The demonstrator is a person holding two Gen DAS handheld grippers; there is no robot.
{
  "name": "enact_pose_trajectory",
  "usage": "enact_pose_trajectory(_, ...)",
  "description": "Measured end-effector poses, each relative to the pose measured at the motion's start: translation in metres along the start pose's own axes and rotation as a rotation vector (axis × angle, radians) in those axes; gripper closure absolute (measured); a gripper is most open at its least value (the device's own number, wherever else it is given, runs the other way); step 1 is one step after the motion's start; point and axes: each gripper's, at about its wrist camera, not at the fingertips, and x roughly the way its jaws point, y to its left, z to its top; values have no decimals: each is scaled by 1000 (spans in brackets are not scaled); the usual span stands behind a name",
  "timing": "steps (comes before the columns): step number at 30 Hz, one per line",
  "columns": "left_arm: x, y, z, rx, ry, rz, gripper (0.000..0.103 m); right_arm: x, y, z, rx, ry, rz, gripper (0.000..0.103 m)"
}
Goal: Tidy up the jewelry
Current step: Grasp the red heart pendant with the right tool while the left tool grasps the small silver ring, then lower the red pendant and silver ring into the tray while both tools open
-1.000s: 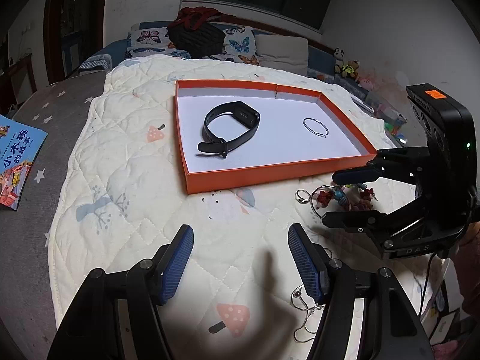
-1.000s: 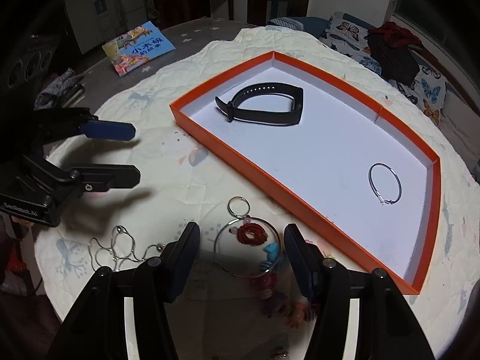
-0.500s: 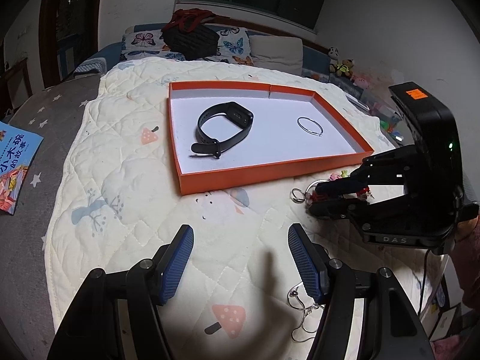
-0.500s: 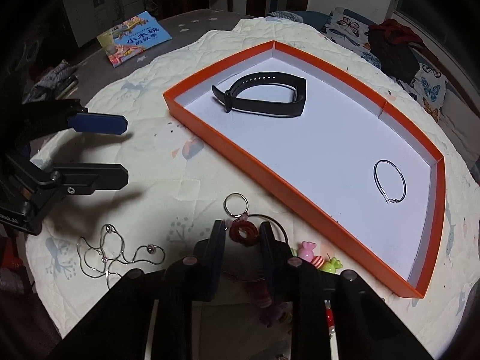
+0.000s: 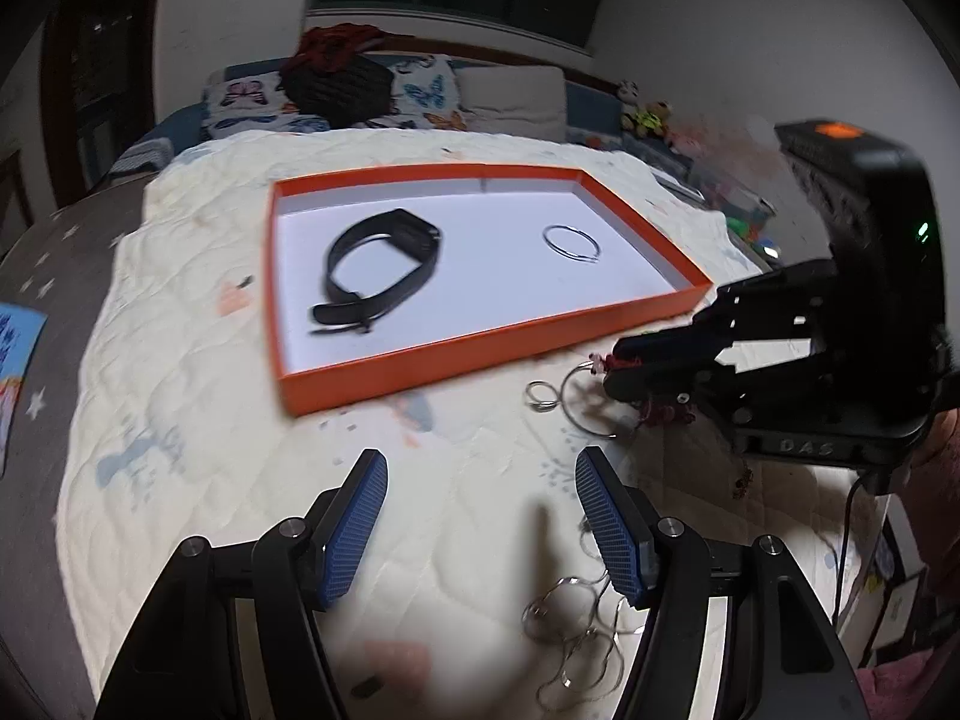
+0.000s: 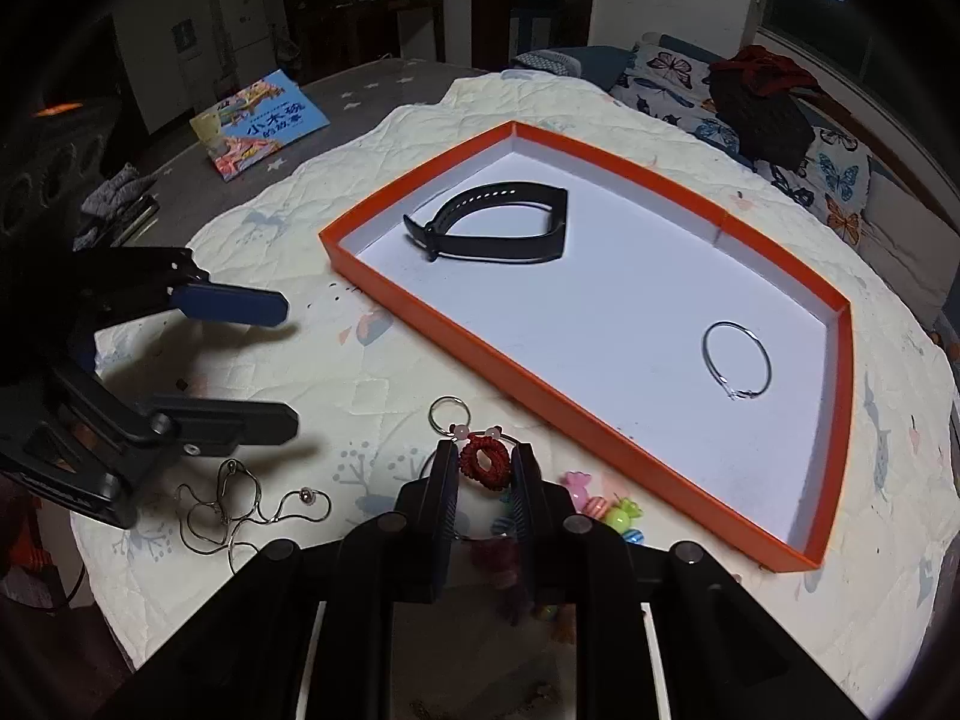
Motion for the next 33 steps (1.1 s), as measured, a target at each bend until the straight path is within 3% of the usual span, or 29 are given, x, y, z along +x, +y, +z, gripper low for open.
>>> enact_pose_trajectory(5, 20, -18, 10, 85, 23, -45, 37, -9, -12, -4, 39, -20, -8, 83)
enact_pose_trajectory(9, 40, -27, 21, 138, 44, -78, 56, -13, -21, -8, 63, -33, -14, 83)
enact_pose_trajectory(17, 70, -29, 34, 196, 76, -59, 67, -18, -34, -14, 98, -55, -13, 83)
enact_pose_trajectory(23, 76, -37, 35, 256, 67, -32, 83, -15, -39, -16, 117, -62, -4, 83)
enact_pose_trajectory(33, 58, -38, 40, 236, 16, -28, 84, -28, -45, -16, 132, -97, -13, 83)
